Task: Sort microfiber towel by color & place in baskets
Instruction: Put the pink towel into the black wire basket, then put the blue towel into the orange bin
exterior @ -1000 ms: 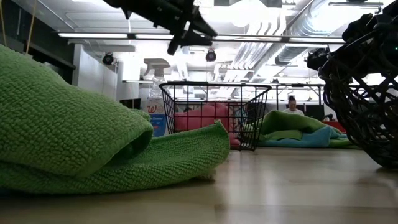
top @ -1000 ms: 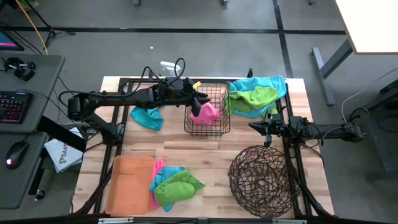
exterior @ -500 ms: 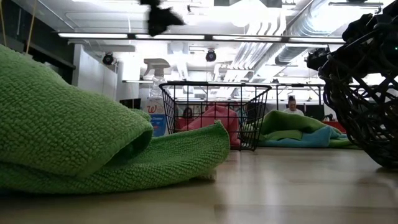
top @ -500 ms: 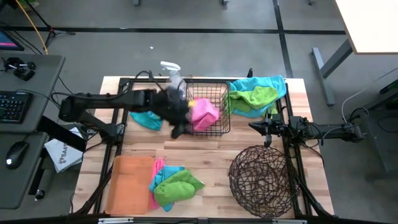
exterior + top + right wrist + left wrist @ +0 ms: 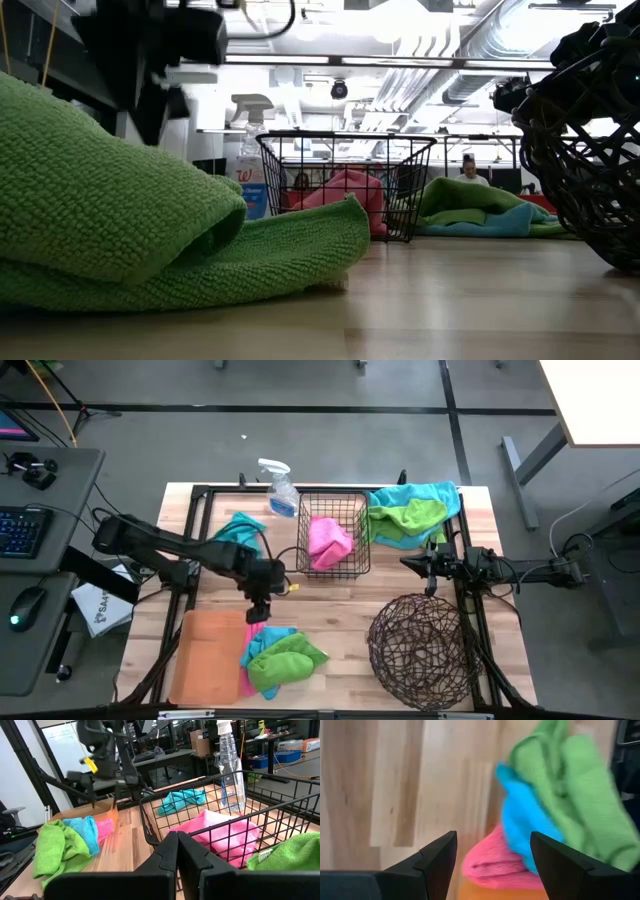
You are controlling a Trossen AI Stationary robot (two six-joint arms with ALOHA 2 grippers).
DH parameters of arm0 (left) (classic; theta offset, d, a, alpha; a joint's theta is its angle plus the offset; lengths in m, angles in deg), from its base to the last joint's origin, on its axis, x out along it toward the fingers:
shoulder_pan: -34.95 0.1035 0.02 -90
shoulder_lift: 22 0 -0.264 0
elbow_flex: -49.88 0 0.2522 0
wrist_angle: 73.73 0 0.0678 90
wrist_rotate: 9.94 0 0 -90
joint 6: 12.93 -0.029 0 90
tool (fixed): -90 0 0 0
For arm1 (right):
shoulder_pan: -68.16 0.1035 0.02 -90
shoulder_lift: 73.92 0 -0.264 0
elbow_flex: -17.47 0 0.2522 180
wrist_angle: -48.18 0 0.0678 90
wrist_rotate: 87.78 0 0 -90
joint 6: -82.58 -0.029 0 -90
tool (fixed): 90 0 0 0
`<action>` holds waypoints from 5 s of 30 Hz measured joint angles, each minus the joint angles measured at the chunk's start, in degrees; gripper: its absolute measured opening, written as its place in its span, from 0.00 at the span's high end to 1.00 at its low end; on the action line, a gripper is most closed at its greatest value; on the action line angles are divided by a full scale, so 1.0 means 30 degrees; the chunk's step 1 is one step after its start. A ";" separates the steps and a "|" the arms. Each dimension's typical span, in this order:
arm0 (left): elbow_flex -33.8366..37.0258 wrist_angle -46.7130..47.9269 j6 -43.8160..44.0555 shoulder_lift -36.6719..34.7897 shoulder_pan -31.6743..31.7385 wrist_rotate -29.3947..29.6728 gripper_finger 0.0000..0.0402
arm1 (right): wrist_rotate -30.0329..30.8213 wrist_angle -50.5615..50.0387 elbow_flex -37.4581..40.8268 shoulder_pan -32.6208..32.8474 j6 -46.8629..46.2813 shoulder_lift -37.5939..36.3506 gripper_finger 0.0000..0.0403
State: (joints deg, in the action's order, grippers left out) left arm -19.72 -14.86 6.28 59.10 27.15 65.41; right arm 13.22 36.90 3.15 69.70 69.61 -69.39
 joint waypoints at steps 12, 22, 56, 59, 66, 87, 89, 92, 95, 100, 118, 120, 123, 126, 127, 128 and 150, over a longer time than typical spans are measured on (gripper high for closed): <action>0.2919 -0.0046 -0.0453 0.0000 0.0092 -0.0025 0.41 | 0.0002 0.0000 -0.0007 0.0000 0.0000 0.0000 1.00; 0.3746 -0.1798 -0.0652 0.0000 0.0092 -0.0612 0.41 | -0.0003 0.0000 -0.0007 0.0000 0.0000 0.0000 1.00; -0.0539 0.1654 -0.0748 0.1177 -0.0498 -0.1031 0.98 | 0.0002 -0.0005 -0.0007 0.0002 0.0000 -0.0015 1.00; -0.2924 0.3229 -0.1322 0.0666 -0.0583 -0.0923 0.99 | -0.0001 0.0000 0.0000 0.0000 0.0000 -0.0022 1.00; -0.8886 0.9281 -0.3501 0.0375 -0.1184 -0.0847 1.00 | -0.0001 0.0000 0.0000 0.0003 0.0000 -0.0015 1.00; -1.5364 0.0467 -1.1490 0.0880 0.3120 1.0571 1.00 | 0.0002 0.0000 -0.0003 0.0004 0.0000 -0.0018 1.00; -1.5364 -0.0262 -1.1801 0.1301 0.3935 1.0582 1.00 | -0.0003 0.0000 0.0000 0.0001 0.0000 -0.0016 1.00; -1.5073 -0.0726 -1.1972 0.1964 0.4990 1.0489 1.00 | -0.0001 0.0000 -0.0004 0.0003 0.0000 -0.0015 1.00; -1.3930 -0.1196 -1.1831 0.2512 0.5912 0.9569 1.00 | -0.0001 0.0000 -0.0004 0.0007 0.0000 -0.0015 1.00; -1.0402 -0.4690 -1.0354 0.3539 0.6533 0.8817 1.00 | -0.0004 0.0000 -0.0001 0.0007 0.0000 -0.0015 1.00; -0.8581 -0.7182 -0.7872 0.4604 0.6260 0.8076 0.74 | 0.0000 -0.0006 -0.0006 0.0001 0.0000 -0.0015 1.00; -0.8583 -0.6688 -0.7491 0.4042 0.6249 0.8069 0.66 | -0.0005 0.0000 -0.0006 0.0002 0.0000 -0.0015 1.00; -0.8597 -0.5442 -0.6829 0.3249 0.6156 0.7888 0.54 | 0.0001 0.0000 -0.0006 0.0001 0.0000 -0.0015 1.00; -0.8596 -0.3449 -0.5749 0.2265 0.6074 0.6432 0.44 | 0.0002 -0.0001 0.0000 0.0001 0.0000 -0.0015 1.00; -0.8597 -0.2703 -0.5225 0.1912 0.6004 0.5767 0.42 | 0.0002 0.0000 -0.0007 0.0001 0.0000 -0.0015 1.00; -0.8605 -0.1947 -0.4635 0.1586 0.5907 0.5120 0.40 | 0.0001 0.0000 -0.0002 0.0000 0.0000 -0.0015 1.00; 0.3790 0.3354 0.1167 -0.2961 1.1267 0.8816 0.36 | 0.0000 0.0000 -0.0003 0.0002 0.0000 -0.0015 1.00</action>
State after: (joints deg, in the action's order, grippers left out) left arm -8.35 -4.80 9.78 50.22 60.95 91.86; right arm 13.22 36.90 3.15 69.71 69.61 -69.43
